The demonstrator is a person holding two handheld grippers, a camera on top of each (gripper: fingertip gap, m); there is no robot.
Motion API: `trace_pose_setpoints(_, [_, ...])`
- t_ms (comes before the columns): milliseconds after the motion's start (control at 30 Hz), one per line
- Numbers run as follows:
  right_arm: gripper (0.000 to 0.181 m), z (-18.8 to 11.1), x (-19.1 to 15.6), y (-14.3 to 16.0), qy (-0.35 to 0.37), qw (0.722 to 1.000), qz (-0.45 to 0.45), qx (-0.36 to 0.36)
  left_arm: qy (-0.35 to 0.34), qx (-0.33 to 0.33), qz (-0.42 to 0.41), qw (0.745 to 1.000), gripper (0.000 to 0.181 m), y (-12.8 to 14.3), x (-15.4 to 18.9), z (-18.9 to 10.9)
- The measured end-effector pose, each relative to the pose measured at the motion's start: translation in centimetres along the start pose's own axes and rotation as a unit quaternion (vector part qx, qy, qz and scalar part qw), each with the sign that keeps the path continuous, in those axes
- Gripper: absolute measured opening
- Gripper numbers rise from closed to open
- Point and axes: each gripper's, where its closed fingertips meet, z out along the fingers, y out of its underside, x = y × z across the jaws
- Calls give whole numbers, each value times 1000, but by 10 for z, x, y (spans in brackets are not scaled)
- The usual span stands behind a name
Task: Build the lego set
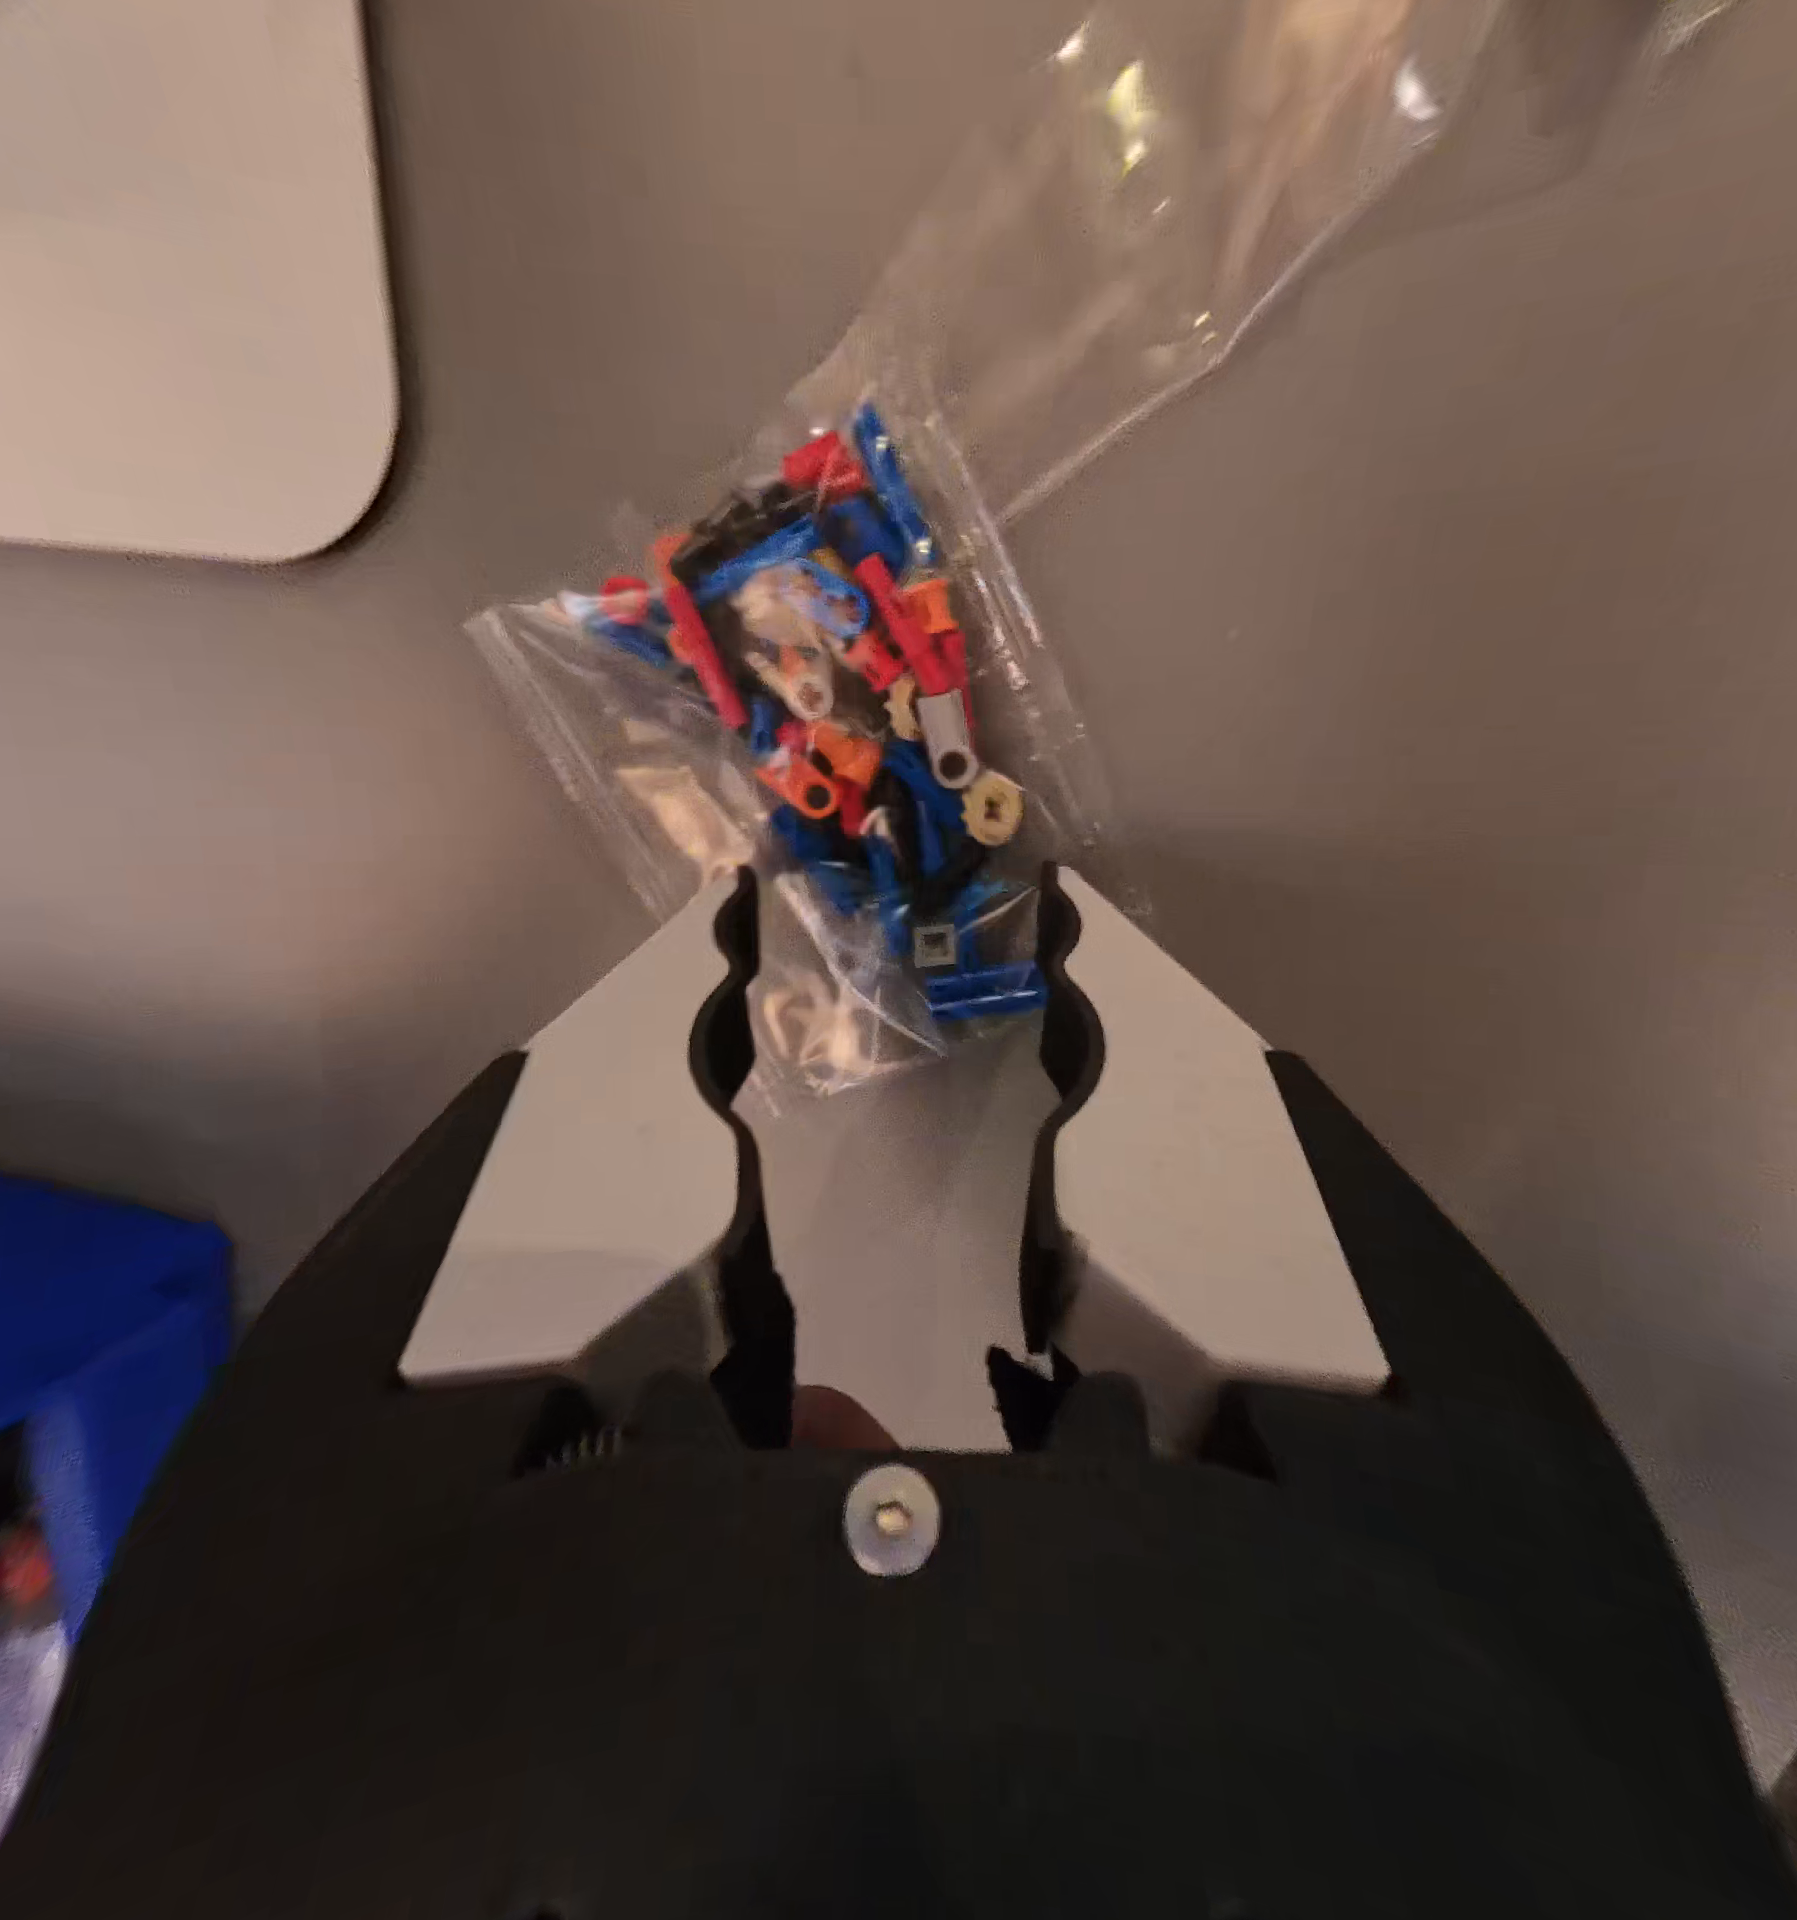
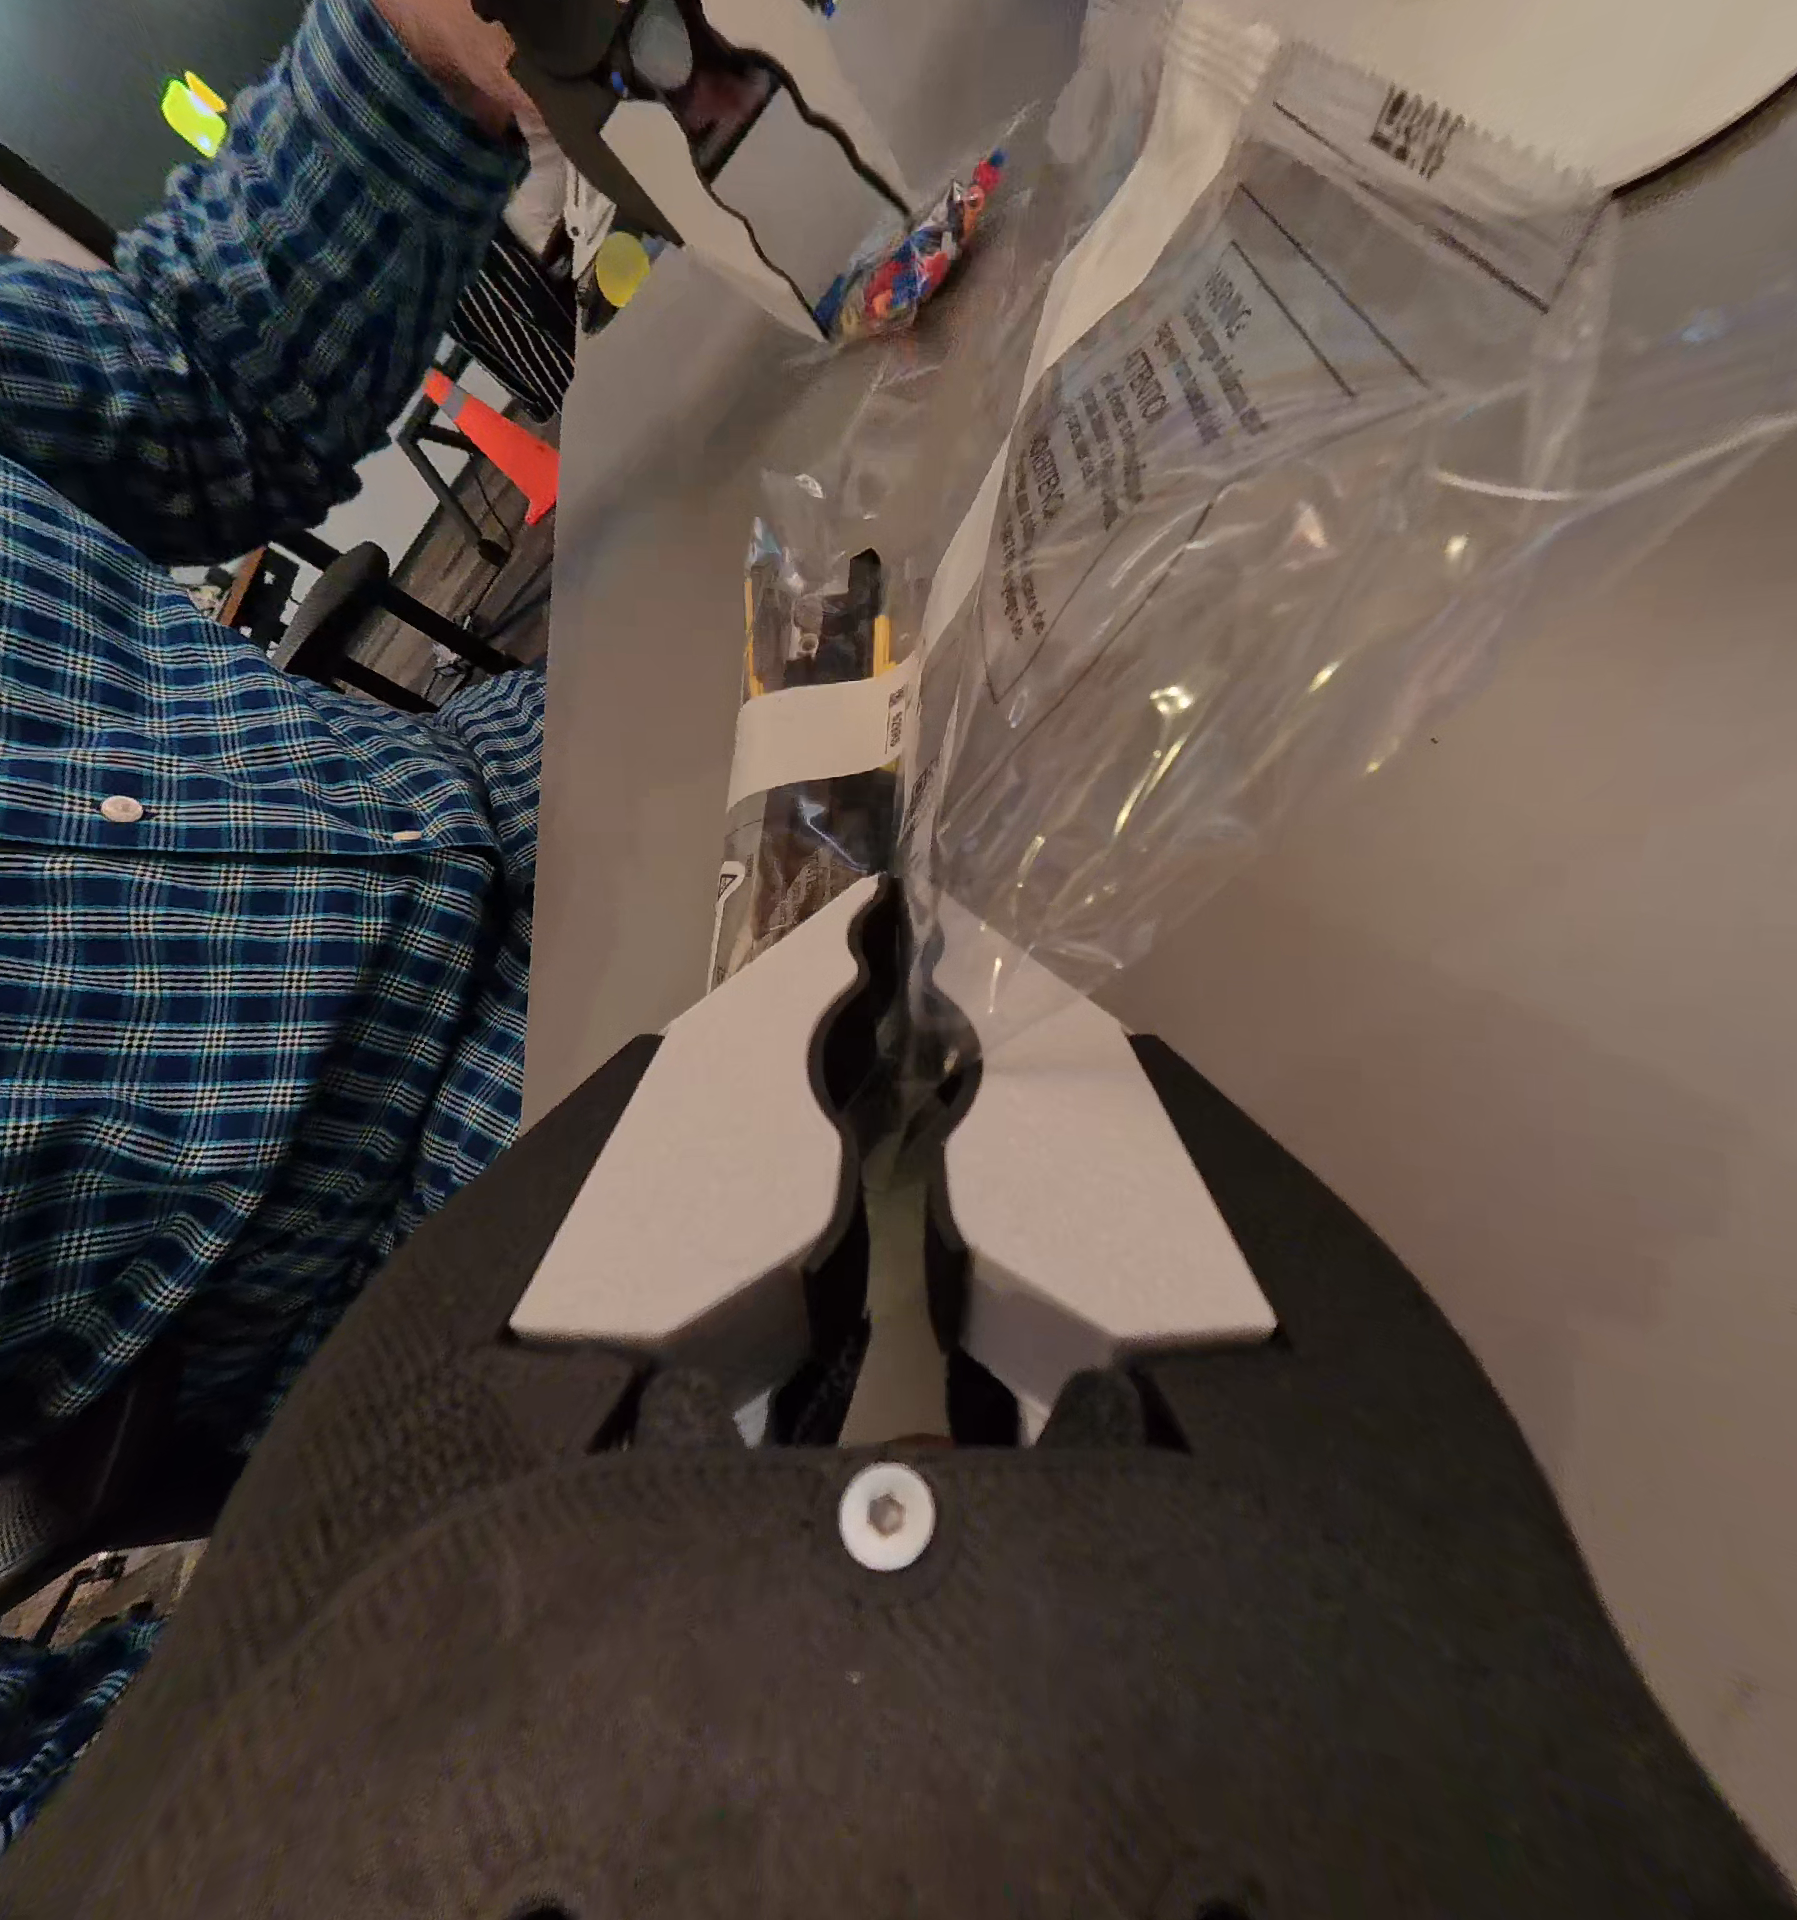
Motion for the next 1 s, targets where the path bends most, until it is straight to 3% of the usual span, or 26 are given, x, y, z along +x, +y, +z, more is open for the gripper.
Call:
trace_pose_setpoints(100, [0,0,0,0,0,1000,-1,0,-24,29,-65,997,72,-7,-8,-12])
trace_pose_setpoints(200, [0,0,0,0,-1,1000,-2,1,-51,55,-149,986,73,-19,-9,-10])
trace_pose_setpoints(300, [0,0,0,0,-2,1000,-1,1,-51,33,-186,981,66,-14,-1,7])
trace_pose_setpoints(367, [0,0,-1,0,-2,1000,-2,1,-30,53,-207,976,60,-17,2,10])
trace_pose_setpoints(500, [0,-1,-2,0,-5,1000,-1,2,-26,27,-153,988,50,-7,0,6])
trace_pose_setpoints(633, [0,-2,-1,-1,-7,1000,0,3,11,36,-34,999,41,3,0,3])
trace_pose_setpoints(767, [0,-4,-1,-1,-9,1000,0,3,12,28,2,1000,39,20,-16,-1])
trace_pose_setpoints(867, [0,-4,-1,-1,-10,1000,2,2,1,1,6,1000,56,30,-24,-7])
trace_pose_setpoints(1000, [0,-3,-3,-5,-15,1000,2,7,-37,31,-19,999,70,10,-26,-25])
